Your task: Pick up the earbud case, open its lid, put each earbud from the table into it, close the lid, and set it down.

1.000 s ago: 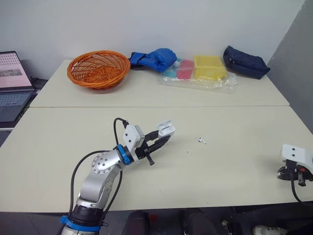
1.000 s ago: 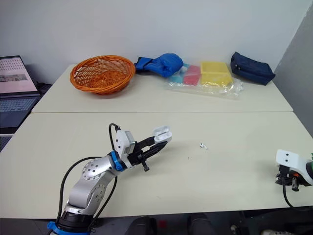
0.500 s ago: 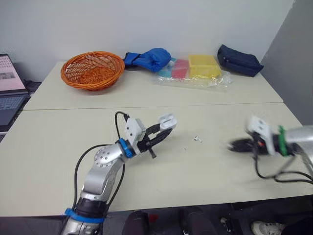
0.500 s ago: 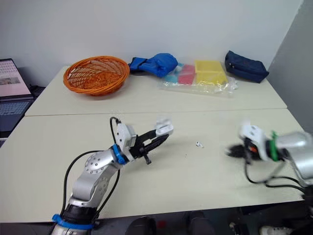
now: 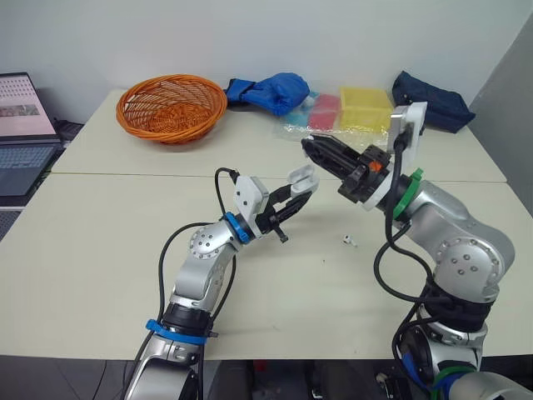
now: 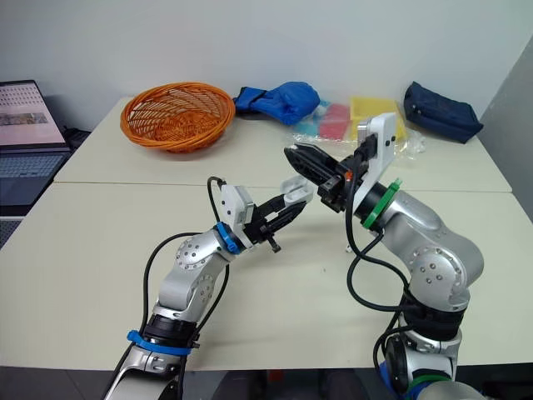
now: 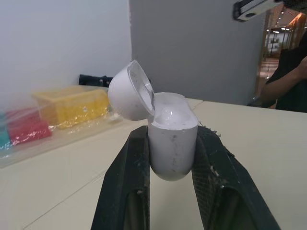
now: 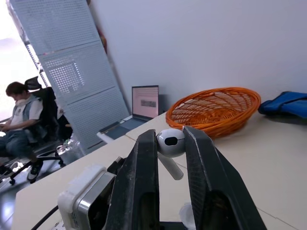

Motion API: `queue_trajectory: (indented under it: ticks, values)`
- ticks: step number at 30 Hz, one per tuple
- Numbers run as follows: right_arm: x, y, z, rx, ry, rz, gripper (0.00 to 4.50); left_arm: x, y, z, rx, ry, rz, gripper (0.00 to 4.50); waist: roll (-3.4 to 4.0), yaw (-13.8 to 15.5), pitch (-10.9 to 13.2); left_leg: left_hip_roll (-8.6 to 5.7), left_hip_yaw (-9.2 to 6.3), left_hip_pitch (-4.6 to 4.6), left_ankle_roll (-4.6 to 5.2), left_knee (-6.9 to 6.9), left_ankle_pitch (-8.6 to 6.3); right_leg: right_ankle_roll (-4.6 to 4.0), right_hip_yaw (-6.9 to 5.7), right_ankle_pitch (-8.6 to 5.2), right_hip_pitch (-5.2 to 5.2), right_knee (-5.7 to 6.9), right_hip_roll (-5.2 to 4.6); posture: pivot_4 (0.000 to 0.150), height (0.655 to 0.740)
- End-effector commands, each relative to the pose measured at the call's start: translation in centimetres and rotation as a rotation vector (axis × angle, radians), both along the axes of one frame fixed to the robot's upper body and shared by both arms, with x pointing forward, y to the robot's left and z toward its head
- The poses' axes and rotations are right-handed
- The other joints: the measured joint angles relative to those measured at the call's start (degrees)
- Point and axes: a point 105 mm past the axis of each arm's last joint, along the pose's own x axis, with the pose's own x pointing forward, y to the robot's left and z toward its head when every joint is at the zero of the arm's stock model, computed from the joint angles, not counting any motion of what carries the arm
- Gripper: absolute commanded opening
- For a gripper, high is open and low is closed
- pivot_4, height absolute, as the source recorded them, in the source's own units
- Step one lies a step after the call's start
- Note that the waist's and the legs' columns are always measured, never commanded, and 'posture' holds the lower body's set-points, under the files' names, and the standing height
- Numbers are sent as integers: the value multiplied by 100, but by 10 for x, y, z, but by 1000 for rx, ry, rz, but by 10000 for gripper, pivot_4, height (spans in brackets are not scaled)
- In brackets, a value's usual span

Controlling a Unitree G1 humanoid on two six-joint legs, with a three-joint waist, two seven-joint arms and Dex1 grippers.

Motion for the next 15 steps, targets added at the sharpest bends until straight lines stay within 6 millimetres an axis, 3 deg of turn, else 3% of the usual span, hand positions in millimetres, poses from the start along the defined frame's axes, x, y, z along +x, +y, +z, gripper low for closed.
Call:
queue_trajectory:
  ticks: [1,8,15]
  values:
    - [-1,3,10,20,-81,-34,3881,1,-3,21,-36,-75,-6,8048,0,-13,0,0,0,0,0,0,0,0,-2,0,0,0,1,1500,7400]
    - [7,4,-15,-8,-51,-66,3881,1,-4,27,-45,-89,-18,8048,-1,-24,-1,3,-1,16,3,4,3,0,-6,0,16,4,11,1500,7400]
    - [14,4,-21,12,-31,-81,3881,0,-3,31,-56,-98,-10,8048,0,-25,-1,4,-2,16,3,3,3,-3,-5,2,16,2,13,1500,7400]
